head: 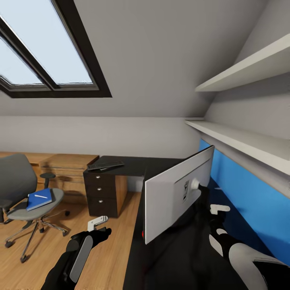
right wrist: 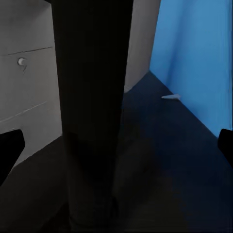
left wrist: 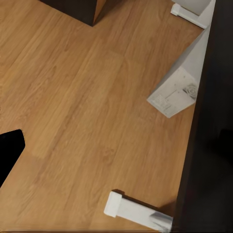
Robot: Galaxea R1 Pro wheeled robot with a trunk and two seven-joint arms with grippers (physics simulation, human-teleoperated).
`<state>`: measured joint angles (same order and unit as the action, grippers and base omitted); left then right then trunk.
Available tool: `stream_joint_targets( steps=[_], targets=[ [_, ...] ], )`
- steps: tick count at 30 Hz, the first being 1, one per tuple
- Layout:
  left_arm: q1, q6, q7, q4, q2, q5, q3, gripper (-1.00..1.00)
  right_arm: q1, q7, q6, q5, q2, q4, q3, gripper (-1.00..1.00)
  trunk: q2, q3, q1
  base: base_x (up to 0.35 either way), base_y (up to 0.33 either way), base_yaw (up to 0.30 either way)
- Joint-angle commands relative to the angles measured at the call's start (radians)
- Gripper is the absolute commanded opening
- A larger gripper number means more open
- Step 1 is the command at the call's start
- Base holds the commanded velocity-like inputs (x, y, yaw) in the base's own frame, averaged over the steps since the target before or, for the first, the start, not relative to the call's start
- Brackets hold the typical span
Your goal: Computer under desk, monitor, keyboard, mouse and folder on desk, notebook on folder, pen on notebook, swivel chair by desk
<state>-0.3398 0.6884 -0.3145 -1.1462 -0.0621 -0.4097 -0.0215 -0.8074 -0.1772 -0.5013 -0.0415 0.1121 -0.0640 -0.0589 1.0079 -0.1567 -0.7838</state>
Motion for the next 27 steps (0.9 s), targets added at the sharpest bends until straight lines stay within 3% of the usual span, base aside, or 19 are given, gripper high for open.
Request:
stream_joint_targets(
  steps=[1, 8, 13, 27],
  targets=[
    [-0.001, 0.003, -0.008, -0.001, -0.001, -0.011, -0.001, 1.00, -0.001, -0.001, -0.003, -0.005, 0.000, 0.001, -0.006, 1.00, 0.001, -0.002, 0.000, -0.273, 0.000, 0.000],
    [-0.001, 0.003, -0.009, -0.001, -0.001, -0.011, -0.002, 1.00, -0.001, -0.001, -0.008, -0.005, -0.002, 0.000, -0.006, 1.00, 0.001, -0.002, 0.000, -0.314, 0.030, 0.000],
    [-0.001, 0.002, -0.009, -0.001, -0.001, -0.011, -0.006, 1.00, -0.001, -0.002, -0.060, -0.005, -0.005, 0.002, -0.006, 1.00, 0.001, -0.002, 0.000, -0.331, 0.097, 0.000],
    [-0.001, 0.000, -0.011, -0.001, -0.001, -0.011, -0.017, 1.00, -0.001, -0.009, -0.061, 0.001, -0.012, 0.003, -0.004, 1.00, 0.001, -0.002, 0.000, -0.321, 0.153, 0.000]
  ],
)
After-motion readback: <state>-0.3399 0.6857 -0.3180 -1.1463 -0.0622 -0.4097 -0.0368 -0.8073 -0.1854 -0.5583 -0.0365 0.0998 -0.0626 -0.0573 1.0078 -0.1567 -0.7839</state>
